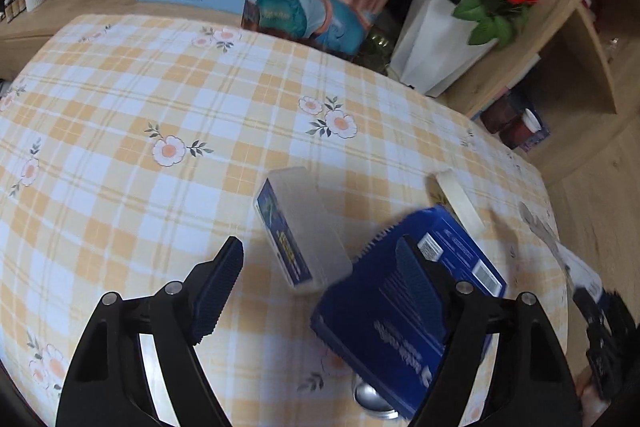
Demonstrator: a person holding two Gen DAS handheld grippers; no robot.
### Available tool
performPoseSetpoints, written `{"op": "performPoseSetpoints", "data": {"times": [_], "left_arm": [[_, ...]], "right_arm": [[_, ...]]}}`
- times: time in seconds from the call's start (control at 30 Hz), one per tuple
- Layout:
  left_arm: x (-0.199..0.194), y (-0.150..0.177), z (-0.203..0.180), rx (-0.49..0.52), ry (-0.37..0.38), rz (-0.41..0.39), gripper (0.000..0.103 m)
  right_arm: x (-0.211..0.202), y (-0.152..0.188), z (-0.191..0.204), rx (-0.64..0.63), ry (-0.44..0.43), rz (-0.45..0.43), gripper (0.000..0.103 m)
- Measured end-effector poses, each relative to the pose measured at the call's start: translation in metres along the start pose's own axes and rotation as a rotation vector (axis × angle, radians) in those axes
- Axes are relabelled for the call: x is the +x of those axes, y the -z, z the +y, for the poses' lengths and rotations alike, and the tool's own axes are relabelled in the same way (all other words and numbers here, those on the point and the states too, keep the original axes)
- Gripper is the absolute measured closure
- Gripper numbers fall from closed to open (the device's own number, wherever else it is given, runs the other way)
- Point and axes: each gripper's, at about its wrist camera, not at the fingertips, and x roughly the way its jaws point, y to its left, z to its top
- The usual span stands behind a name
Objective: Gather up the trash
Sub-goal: 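Grasp the clear plastic box with the left gripper while the right holds the bag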
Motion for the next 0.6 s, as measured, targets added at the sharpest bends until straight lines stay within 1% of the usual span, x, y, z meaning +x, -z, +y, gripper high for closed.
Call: {"op": "performPoseSetpoints", "data": {"times": [0.2,0.23,0.27,0.3,0.33,0.37,0.4,0.47,0.5,0.6], "left_arm": [[0.032,-0.014,0.009,-0.051,-0.025,0.047,0.027],[0.036,-0.015,0.010,-0.053,-0.027,0.053,0.029],[0.039,-0.014,0.011,-0.049,-0.030,0.058,0.033],[0.041,-0.013,0.011,-0.043,-0.028,0.062,0.050],[0.042,-0.011,0.011,-0.037,-0.026,0.067,0.057],[0.040,-0.010,0.012,-0.039,-0.017,0.060,0.060],[0.037,-0.008,0.014,-0.040,-0.011,0.050,0.067],[0.030,-0.005,0.016,-0.030,0.000,0.032,0.073],[0.026,-0.005,0.018,-0.021,0.019,0.030,0.077],[0.012,-0.002,0.023,0.011,0.025,0.011,0.078]], "right_arm": [[0.001,0.019,-0.016,0.035,0.002,0.024,0.069],[0.002,0.022,-0.018,0.039,0.002,0.028,0.069],[0.002,0.025,-0.019,0.043,0.001,0.030,0.069],[0.002,0.025,-0.019,0.046,0.000,0.032,0.069],[0.003,0.027,-0.019,0.051,-0.001,0.036,0.069],[0.003,0.028,-0.019,0.054,-0.003,0.038,0.069],[0.004,0.029,-0.018,0.056,-0.004,0.040,0.069],[0.003,0.031,-0.016,0.064,-0.009,0.039,0.069],[0.003,0.031,-0.015,0.066,-0.011,0.038,0.069],[-0.002,0.031,-0.008,0.070,-0.023,0.029,0.069]]}}
